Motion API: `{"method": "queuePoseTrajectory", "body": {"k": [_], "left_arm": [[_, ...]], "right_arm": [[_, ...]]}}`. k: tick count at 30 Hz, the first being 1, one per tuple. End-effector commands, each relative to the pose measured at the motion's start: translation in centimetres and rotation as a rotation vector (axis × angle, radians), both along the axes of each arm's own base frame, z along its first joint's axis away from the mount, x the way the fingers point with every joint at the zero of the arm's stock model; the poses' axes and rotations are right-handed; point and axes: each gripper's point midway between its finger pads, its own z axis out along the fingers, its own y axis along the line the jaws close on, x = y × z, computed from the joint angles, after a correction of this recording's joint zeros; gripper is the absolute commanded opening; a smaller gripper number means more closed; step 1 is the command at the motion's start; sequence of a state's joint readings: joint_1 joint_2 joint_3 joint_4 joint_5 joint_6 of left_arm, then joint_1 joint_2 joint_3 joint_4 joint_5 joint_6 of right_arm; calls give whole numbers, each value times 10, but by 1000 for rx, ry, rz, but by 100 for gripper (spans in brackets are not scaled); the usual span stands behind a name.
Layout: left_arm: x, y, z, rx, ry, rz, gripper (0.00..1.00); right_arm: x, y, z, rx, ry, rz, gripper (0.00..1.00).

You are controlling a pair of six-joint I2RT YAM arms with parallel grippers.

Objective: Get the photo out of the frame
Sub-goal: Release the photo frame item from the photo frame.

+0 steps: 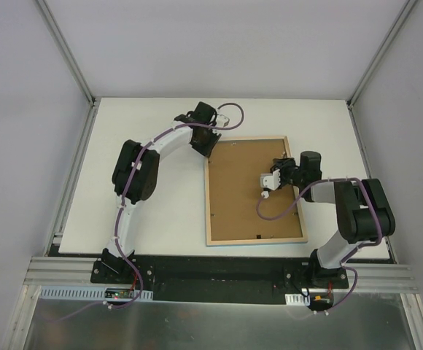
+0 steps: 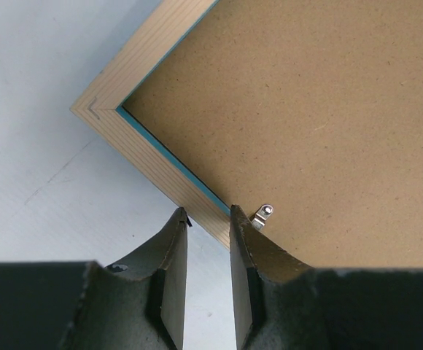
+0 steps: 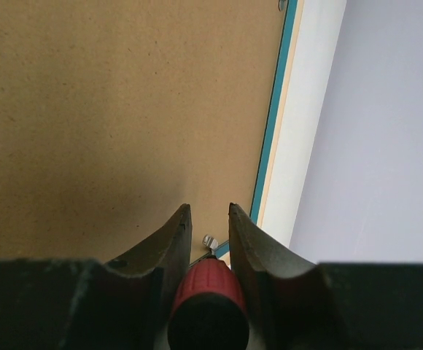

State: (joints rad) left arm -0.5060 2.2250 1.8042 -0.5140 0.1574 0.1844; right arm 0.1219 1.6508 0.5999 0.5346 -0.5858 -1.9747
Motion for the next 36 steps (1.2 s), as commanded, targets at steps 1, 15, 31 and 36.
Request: {"method": "queuePoseTrajectory", "body": {"k": [1, 15, 31, 36], "left_arm": [[-43, -2, -9, 47, 115, -143, 0], [-12, -3, 4, 76, 25, -158, 0], [3, -15, 20, 45, -24, -163, 0], [5, -16, 20, 38, -25, -150, 0]], "right_arm": [[6, 8, 46, 60, -109, -1, 0], [-50, 24, 126, 531, 625, -202, 1], [19, -21, 116, 825, 651, -766, 1], [45, -46, 114, 1037, 636, -1067, 1]]}}
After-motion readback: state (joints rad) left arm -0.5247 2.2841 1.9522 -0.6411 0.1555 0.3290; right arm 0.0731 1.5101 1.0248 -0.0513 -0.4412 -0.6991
